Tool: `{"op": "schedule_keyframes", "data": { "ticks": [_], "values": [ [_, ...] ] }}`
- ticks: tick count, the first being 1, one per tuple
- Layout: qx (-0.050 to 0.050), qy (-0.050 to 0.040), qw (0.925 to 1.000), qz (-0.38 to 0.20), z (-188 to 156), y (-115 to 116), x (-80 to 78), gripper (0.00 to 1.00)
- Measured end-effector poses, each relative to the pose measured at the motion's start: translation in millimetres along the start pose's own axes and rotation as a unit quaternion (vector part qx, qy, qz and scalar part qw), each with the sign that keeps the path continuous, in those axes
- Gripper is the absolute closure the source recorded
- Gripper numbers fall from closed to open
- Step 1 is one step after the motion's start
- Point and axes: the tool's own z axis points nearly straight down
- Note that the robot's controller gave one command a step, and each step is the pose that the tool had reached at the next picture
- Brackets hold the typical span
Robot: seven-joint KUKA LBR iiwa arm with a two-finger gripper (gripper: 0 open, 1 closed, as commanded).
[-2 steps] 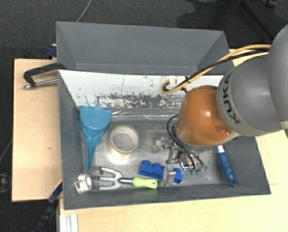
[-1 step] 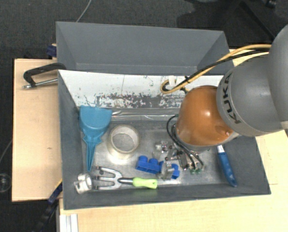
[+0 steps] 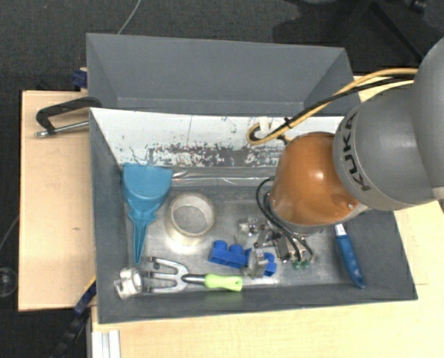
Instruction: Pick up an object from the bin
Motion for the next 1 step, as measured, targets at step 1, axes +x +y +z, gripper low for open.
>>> {"op": "schedule_keyframes", "data": {
  "ticks": [1],
  "values": [
    [0.0,0.0011,1.0,0.0,-2.5,0.4,0.6,1.0]
  ]
}}
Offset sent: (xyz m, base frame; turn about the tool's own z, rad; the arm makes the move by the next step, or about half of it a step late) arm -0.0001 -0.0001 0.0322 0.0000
